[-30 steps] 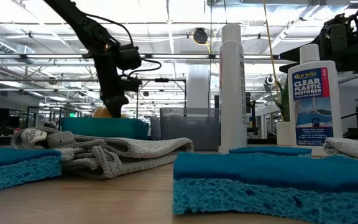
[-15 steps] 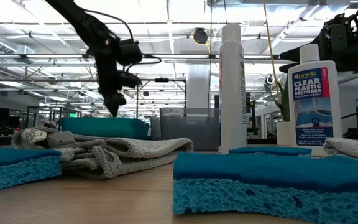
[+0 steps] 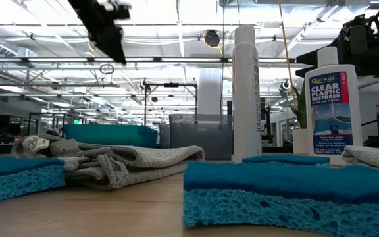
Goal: Pick & Place Kitchen Items
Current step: Put the white plastic restorer bottle into the top black bin
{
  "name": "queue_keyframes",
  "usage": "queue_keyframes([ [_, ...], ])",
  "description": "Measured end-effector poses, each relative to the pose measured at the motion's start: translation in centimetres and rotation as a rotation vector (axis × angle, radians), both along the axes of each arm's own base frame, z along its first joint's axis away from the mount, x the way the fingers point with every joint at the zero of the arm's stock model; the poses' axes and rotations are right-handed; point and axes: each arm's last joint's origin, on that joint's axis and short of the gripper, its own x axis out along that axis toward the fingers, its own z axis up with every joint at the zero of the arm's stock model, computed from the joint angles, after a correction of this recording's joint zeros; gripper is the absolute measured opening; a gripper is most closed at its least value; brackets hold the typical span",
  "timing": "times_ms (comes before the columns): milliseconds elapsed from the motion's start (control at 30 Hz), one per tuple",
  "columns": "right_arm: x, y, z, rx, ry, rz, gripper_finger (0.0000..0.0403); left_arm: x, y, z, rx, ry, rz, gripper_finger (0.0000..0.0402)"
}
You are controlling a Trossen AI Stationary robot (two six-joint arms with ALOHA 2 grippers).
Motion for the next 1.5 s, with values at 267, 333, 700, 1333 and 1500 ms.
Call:
queue_keyframes([
  [267,0.0,0.0,0.0,0.0,0.0,0.0,0.0334,-4.0,-3.2,-2.0,-0.078,-0.31,-0.216,0.0279],
  [333,0.0,0.0,0.0,0.0,0.0,0.0,0.0334,-4.7,-3.7,-3.4,-0.066,-0.38,-0.237,0.028],
  [700,0.0,0.0,0.0,0.0,0.0,0.0,0.0334,-8.0,-5.7,-8.0,-0.193,-0.576,-0.285,0.028],
  [1333,0.0,0.0,0.0,0.0,0.0,0.0,0.0334,-4.8,-9.1,-13.2,-0.655,-0.453,-0.654,0.028],
  [1500,0.0,0.0,0.0,0.0,0.0,0.0,0.0334,-4.4,-10.7,-12.3,-0.628,-0.505,-0.782,0.028],
])
